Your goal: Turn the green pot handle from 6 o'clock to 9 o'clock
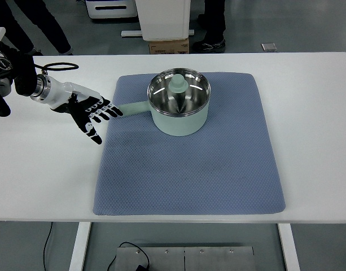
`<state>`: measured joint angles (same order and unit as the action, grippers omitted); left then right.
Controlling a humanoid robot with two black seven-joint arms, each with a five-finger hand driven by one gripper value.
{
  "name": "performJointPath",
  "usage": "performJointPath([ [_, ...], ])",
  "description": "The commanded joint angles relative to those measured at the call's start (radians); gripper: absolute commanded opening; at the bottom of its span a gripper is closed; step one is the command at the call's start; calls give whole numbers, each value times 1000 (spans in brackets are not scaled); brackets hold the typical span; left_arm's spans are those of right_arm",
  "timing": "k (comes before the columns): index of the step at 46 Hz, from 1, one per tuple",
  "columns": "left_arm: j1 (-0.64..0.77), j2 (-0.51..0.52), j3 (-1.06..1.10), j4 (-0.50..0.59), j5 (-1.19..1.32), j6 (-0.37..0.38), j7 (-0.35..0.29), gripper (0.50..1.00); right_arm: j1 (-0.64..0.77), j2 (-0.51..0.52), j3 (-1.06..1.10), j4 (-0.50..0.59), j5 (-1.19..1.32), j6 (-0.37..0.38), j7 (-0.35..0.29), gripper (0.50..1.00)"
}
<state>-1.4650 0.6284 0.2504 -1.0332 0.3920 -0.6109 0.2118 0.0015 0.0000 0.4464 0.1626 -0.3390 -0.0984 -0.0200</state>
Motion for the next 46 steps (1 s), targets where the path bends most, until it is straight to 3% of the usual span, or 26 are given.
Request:
performJointPath([
  [1, 0, 2, 0, 8, 1, 0, 0, 1000, 0, 0, 0, 0, 0, -1, 0, 1000],
  [16, -34, 53, -11, 36, -27, 0, -5, 1000, 0, 0, 0, 0, 0, -1, 0, 1000],
  [25, -123, 120, -55, 36, -194, 0, -9, 1000, 0, 0, 0, 0, 0, 0, 0, 1000],
  [35, -118, 148, -135, 74, -327, 0, -14, 1000, 0, 0, 0, 0, 0, 0, 0, 1000],
  [46, -9, 132, -200, 177, -502, 0, -127, 1000, 0, 0, 0, 0, 0, 0, 0, 1000],
])
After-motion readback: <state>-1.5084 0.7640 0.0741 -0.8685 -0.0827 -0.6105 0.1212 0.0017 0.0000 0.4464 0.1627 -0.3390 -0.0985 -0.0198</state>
